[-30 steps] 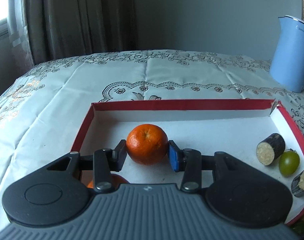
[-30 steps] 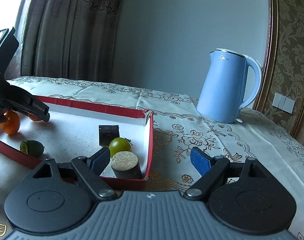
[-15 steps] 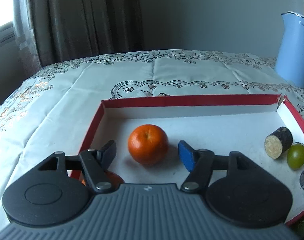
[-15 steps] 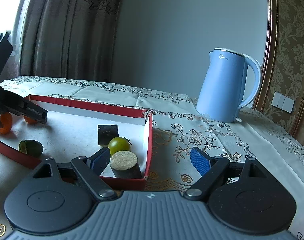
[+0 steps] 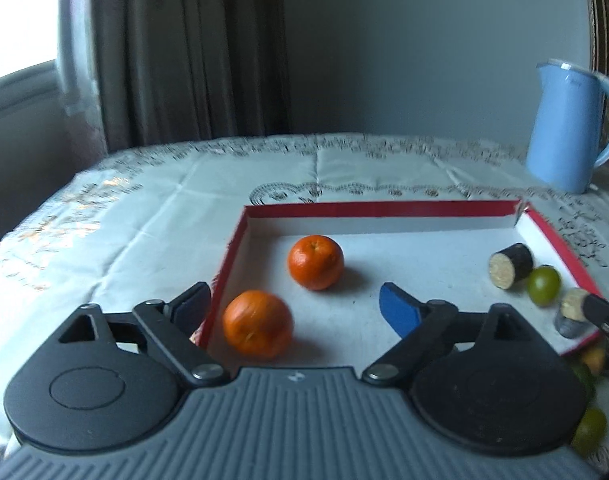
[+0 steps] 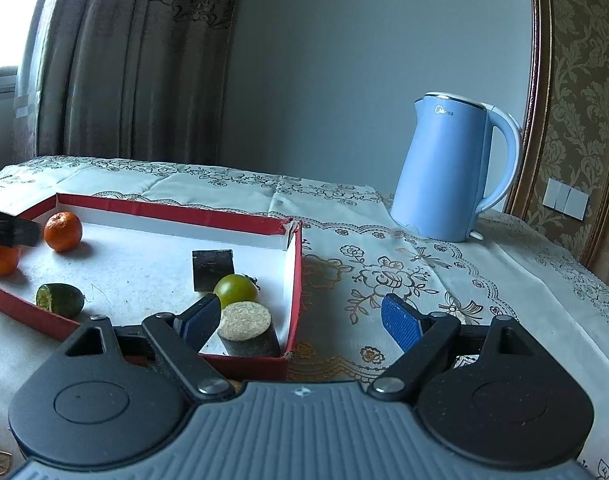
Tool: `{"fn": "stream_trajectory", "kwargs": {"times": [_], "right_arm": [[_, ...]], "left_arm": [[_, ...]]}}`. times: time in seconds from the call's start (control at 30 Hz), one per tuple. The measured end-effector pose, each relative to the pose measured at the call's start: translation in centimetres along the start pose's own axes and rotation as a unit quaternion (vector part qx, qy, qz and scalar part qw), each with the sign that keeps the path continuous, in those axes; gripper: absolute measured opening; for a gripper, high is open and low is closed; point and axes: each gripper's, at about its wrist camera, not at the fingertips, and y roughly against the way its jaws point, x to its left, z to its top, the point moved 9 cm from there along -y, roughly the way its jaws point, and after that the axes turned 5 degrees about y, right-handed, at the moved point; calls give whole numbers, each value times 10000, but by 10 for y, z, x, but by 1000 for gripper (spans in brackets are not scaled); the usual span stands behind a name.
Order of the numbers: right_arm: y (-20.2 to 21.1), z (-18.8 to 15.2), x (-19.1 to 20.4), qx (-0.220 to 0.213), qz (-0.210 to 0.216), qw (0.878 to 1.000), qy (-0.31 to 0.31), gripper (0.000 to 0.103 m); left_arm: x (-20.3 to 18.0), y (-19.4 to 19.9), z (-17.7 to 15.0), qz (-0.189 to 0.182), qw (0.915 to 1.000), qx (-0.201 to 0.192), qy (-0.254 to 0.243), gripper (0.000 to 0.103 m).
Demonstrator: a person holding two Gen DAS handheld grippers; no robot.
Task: Organize fruits
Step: 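Lower the mandarin into the tray and open the left gripper, then move the right gripper to the large green tomato and grasp it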
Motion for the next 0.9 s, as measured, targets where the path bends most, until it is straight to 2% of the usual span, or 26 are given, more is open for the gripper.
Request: {"fn": "stream_trajectory", "kwargs": {"times": [0.03, 0.23, 0.47, 0.63, 0.7, 0.8, 0.9], "right_arm": [[0, 0, 0, -6, -4, 10000, -8, 88], [1, 0, -3, 7, -9, 10000, -89, 88], [2, -2, -6, 80, 82, 9997, -236, 88], [13, -10, -11, 280, 468, 9969, -560, 88], [24, -14, -15, 282, 655, 9950, -704, 88], [34, -24, -18, 367, 800, 9943, -609, 88], [43, -37, -21, 486, 842, 9942, -460, 88]], "left_arm": [[1, 10, -4, 2, 10000, -84, 19, 96], [10, 47, -33, 137, 9995, -267, -15, 97], [14, 46, -55, 18, 9999, 43, 101, 97], [18, 36, -68, 108, 9996, 242, 89, 97], [20, 32, -71, 0, 9990, 401, 192, 97], [27, 27, -74, -45, 9975, 565, 421, 97], [29, 28, -74, -88, 9973, 537, 501, 98]]}}
